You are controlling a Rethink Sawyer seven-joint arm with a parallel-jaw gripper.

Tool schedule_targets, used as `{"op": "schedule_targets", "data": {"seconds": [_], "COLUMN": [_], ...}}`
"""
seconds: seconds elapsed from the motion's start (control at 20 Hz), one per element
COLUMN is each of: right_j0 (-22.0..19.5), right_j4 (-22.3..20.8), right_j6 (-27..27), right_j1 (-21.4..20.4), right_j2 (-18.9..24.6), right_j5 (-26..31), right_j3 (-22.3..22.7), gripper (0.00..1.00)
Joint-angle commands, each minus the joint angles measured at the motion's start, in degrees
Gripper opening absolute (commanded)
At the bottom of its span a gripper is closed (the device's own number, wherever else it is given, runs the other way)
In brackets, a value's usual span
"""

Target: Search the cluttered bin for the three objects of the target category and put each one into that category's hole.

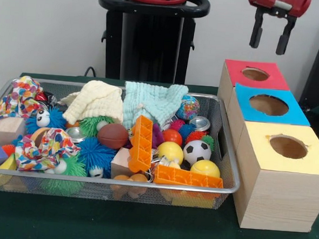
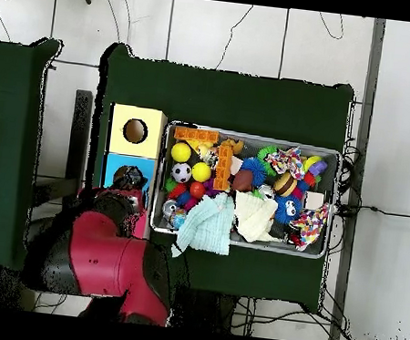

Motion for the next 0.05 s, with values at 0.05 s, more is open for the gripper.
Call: {"op": "schedule_targets", "data": {"seconds": [0.05], "right_j0": [-2.1], "right_j4": [-1.4], "right_j6": [6.4], "right_j1": [0.0], "right_j2": [1.8], "right_j5": [8.3], "right_j3": [4.1], "gripper": [1.0]}}
